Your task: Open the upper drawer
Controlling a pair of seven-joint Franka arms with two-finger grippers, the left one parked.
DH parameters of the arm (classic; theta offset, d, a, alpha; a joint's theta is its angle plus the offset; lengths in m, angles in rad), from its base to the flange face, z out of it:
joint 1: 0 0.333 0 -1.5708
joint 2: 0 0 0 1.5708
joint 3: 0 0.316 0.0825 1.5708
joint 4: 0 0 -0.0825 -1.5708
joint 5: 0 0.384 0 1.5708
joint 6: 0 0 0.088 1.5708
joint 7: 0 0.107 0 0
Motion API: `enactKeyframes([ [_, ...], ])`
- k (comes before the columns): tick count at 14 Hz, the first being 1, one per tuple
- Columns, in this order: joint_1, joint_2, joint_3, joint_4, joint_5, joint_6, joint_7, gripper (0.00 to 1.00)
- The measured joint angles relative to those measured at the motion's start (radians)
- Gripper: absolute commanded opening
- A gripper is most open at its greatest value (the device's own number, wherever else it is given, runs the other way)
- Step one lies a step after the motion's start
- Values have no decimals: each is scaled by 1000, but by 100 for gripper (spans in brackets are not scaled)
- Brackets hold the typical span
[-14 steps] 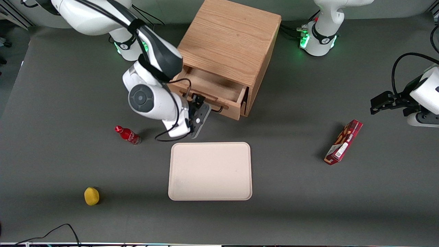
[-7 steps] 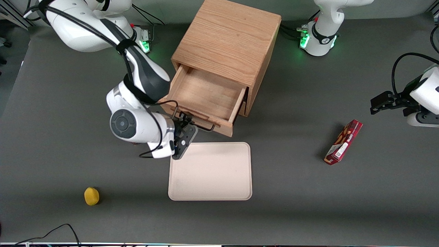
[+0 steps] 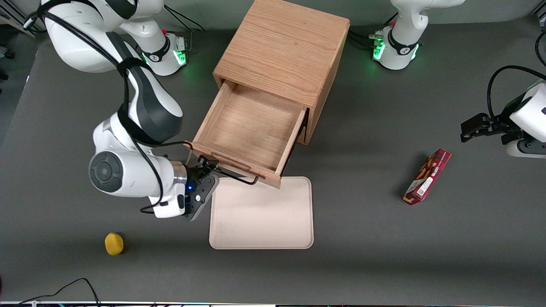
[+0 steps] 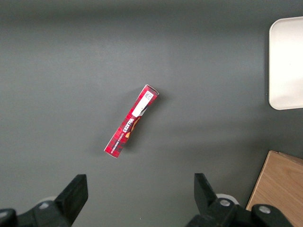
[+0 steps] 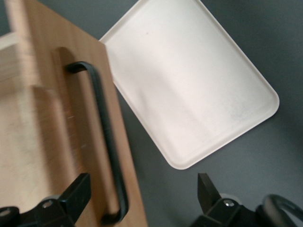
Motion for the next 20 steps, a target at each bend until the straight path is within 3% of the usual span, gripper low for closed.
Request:
enactKeyframes([
  [2,4,-75,-4,35,-6,-62,45,100],
  [4,2,-186,-28,42,-31,-125,196,100],
  [7,-11,-338,-78,25,-145,-185,387,100],
  [9,-44,-422,-141,-7,-151,-292,432,100],
  [11,-73,-496,-263,-73,-118,-357,433,100],
  [13,-93,-582,-369,-244,-48,-286,432,100],
  [15,-100,-684,-424,-494,-20,-113,432,100],
  [18,-97,-832,-429,-789,-18,37,436,100],
  [20,-96,-879,-430,-830,-18,39,439,100],
])
